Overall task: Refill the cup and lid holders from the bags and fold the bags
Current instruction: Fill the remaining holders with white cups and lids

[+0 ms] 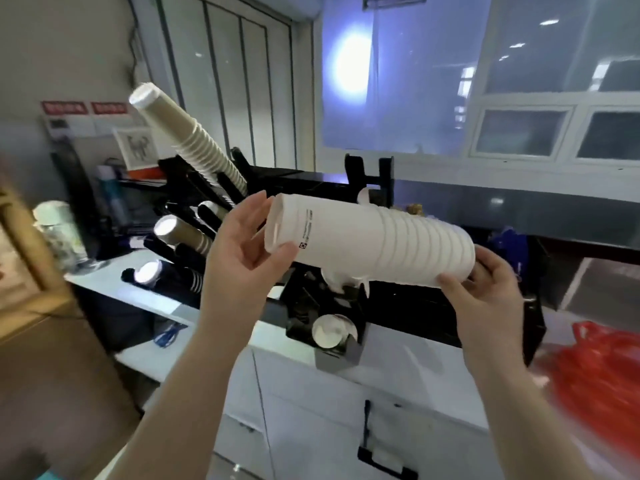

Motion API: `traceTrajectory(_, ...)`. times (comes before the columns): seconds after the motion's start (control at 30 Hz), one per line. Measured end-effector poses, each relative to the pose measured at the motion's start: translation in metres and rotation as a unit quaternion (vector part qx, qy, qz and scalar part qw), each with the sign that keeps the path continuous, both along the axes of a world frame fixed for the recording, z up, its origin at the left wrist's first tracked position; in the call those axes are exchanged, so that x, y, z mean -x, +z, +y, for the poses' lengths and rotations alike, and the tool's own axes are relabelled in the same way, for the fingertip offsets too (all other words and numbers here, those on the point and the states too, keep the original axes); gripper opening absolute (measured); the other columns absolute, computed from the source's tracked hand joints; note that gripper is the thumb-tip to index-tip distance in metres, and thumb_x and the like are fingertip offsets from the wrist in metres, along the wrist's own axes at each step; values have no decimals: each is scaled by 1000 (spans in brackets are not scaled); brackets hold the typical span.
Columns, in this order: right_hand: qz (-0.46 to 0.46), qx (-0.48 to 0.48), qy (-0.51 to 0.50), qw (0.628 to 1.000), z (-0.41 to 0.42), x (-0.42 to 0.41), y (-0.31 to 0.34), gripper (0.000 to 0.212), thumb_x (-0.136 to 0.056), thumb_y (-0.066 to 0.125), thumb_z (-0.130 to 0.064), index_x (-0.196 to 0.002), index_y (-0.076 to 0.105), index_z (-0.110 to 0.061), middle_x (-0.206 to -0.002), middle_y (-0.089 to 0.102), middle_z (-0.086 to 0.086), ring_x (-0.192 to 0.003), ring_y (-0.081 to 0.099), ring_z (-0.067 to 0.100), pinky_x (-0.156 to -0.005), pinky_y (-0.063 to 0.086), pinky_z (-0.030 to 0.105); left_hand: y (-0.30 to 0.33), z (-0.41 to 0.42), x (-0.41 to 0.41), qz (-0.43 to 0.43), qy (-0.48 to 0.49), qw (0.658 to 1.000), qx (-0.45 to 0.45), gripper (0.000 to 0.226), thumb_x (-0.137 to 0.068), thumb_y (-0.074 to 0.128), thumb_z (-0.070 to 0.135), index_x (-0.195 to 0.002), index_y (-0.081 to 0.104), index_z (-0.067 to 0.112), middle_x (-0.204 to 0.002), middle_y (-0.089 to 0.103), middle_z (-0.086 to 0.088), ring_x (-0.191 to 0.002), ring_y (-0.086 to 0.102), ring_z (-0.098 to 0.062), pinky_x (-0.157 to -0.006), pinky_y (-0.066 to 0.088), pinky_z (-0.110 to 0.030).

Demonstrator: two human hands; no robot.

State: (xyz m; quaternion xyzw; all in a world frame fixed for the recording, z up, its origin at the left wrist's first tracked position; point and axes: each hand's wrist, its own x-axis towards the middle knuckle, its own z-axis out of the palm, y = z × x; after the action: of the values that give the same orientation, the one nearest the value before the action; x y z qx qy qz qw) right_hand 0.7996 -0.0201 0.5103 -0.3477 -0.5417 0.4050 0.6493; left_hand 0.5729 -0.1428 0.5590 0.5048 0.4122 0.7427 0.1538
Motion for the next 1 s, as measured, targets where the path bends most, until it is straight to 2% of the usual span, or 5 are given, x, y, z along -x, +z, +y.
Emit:
traceTrajectory(0.17,-20,-69,44,996,-45,82,34,52,-81,71,0,-121,50,-25,-102,67,-27,-94,65,-3,-71,49,8,-4,-60,81,-25,71,997,-5,53,-87,60,1,-131,49,29,-125,63,5,-112,62,-13,-85,53,-23)
traceTrajectory(0.47,-83,-113,29,990,-55,216,53,49,-83,66,-9,-127,54,-25,-119,56,2,-89,62,2,-79,54,20,-10,-97,176,-81,117,990,-22,57,-65,68,26,-119,55,39,-115,65,3,-108,64,-15,-83,52,-22)
traceTrajectory(0.67,-68,-90,22,993,-23,278,39,53,-84,67,-4,-133,52,-18,-124,52,6,-88,60,-8,-80,48,7,-6,-61,234,-40,119,992,-23,57,-75,65,16,-129,50,28,-123,61,-7,-112,61,-21,-90,52,-29)
traceTrajectory(0.8,-69,-45,26,996,5,282,46,57,-83,69,-10,-135,48,-22,-119,59,-1,-96,63,1,-84,51,22,2,-14,253,-32,87,994,-57,53,-77,66,14,-126,52,26,-125,62,-7,-112,61,-19,-87,51,-25)
traceTrajectory(1.0,-162,-57,19,985,32,249,81,35,-86,65,-19,-117,64,-35,-101,70,-17,-89,66,-2,-76,50,23,21,47,257,-52,8,993,-102,51,-78,68,27,-127,55,23,-127,59,-8,-110,59,-16,-91,49,-31)
